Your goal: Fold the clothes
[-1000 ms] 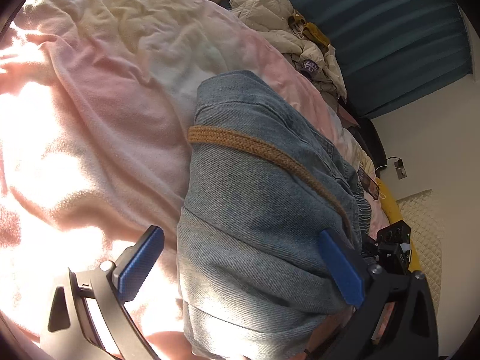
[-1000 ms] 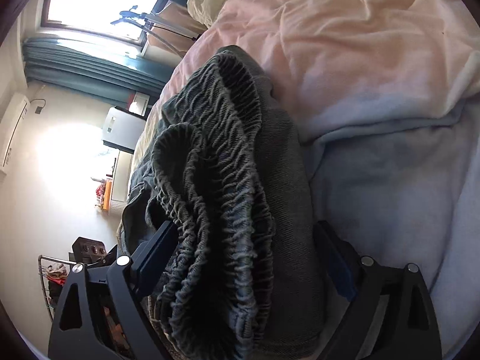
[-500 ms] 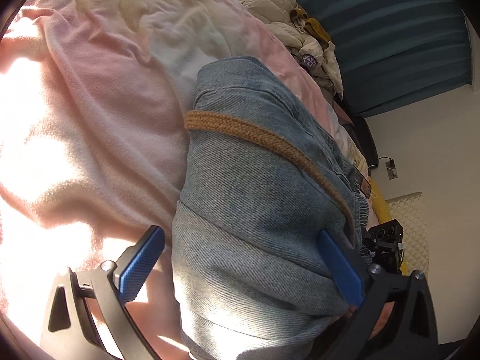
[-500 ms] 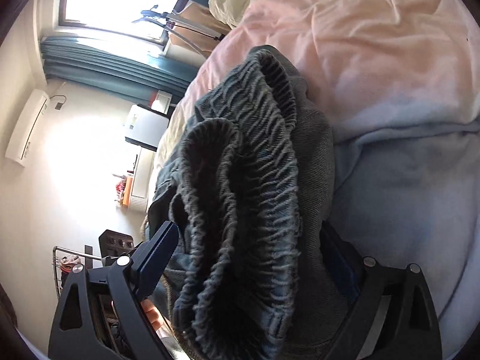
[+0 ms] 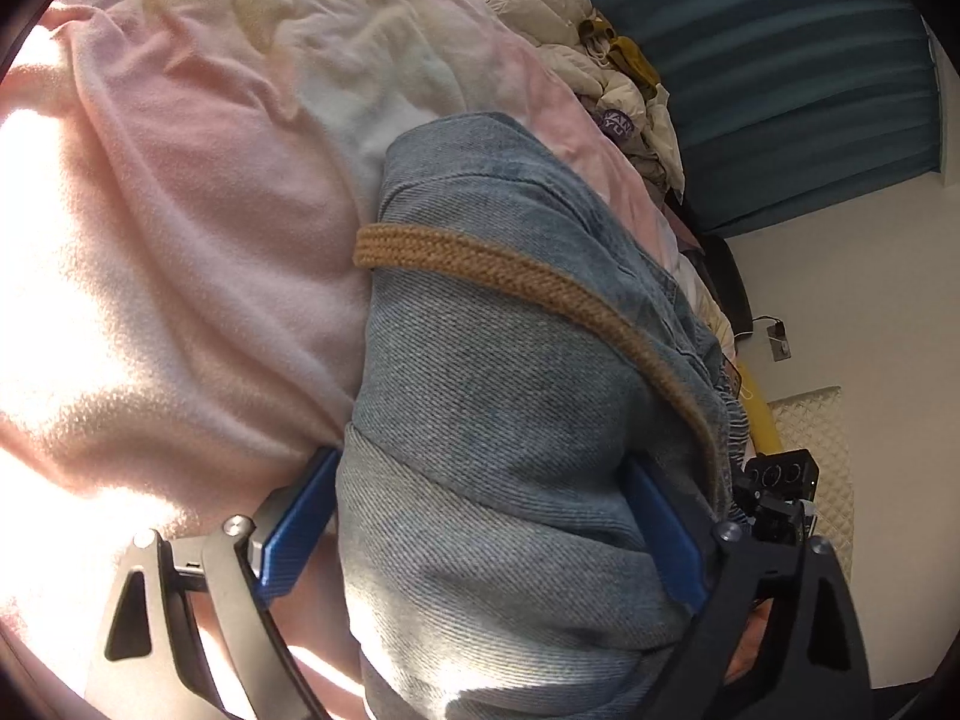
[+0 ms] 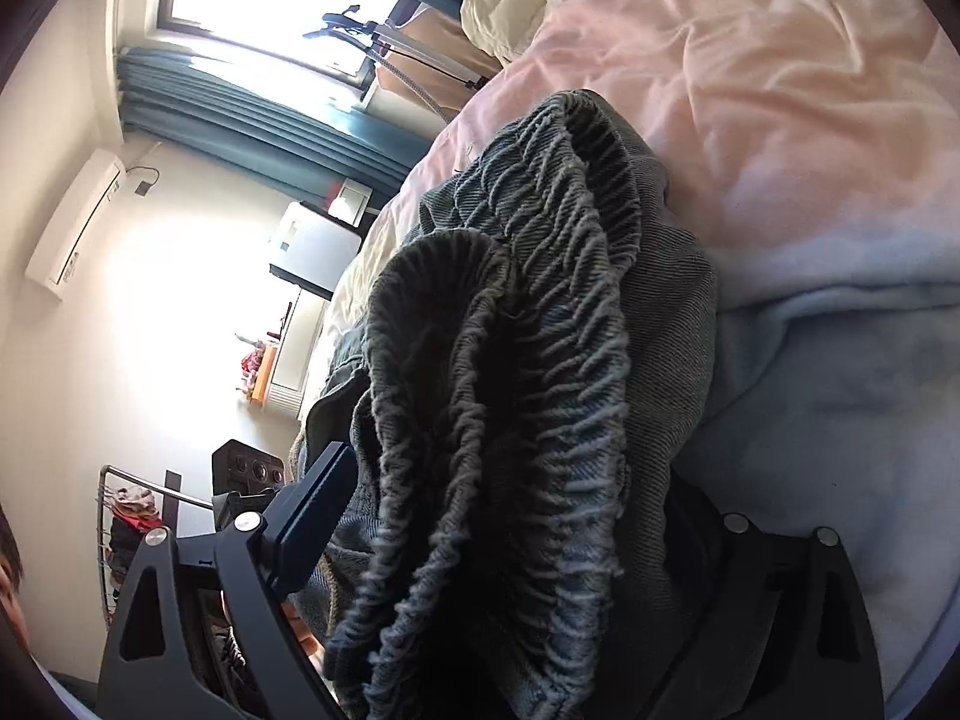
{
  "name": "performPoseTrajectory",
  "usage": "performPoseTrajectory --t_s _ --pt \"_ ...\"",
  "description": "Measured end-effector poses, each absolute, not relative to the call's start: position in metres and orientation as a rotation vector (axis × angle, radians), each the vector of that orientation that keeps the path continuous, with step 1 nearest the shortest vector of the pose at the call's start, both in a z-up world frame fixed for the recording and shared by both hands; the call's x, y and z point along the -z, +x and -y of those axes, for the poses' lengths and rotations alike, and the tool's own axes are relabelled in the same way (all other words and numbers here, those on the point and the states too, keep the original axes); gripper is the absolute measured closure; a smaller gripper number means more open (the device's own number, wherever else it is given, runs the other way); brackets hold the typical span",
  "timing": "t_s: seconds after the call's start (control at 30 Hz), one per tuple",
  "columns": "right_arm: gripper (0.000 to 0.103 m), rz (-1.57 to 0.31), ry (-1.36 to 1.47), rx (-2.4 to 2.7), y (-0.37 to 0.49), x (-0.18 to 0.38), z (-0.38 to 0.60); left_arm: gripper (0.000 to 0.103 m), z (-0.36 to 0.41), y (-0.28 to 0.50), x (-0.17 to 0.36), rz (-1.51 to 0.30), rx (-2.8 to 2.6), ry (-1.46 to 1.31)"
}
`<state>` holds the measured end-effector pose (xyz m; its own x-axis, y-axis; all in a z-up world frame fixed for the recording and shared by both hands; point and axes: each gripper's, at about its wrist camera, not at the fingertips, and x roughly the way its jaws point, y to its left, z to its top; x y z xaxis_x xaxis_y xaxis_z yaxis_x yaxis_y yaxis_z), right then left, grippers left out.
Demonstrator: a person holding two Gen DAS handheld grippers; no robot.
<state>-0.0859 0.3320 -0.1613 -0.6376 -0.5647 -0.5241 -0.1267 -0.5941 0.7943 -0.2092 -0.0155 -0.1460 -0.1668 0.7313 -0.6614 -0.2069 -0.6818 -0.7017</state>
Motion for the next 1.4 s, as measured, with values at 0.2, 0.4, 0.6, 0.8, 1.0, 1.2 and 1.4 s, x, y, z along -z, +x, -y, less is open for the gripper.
performPoseTrajectory --t_s 0.2,0.4,0.6,0.8,1.0,1.2,1.4 --pt "0.043 1.147 1.248 2.396 -0.089 0.162 -0.325 0.018 0.01 -0.204 0.138 0.536 -1.98 -1.433" --pt "0.052 0.922 1.346 2.551 -0.092 0.143 -0.304 0.03 0.01 -0.196 0.132 0.467 -2.059 -1.392" --pt "0.058 0.774 1.338 2.66 -0.085 0.123 -0.287 0.045 0.004 -0.181 0.119 0.337 -2.176 -1.331" --pt "0.06 0.65 1.329 2.727 -0.074 0.104 -0.278 0.055 -0.003 -0.165 0.095 0.237 -2.274 -1.28" --pt "0.061 0.663 1.316 2.736 -0.062 0.08 -0.28 0.062 -0.008 -0.144 0.067 0.196 -2.308 -1.256" --pt "0.061 0.637 1.321 2.75 -0.057 0.052 -0.279 0.063 -0.018 -0.125 0.035 0.169 -2.318 -1.248" --pt "0.061 0.656 1.273 2.777 -0.023 0.017 -0.302 0.063 -0.033 -0.113 -0.003 0.149 -2.316 -1.219"
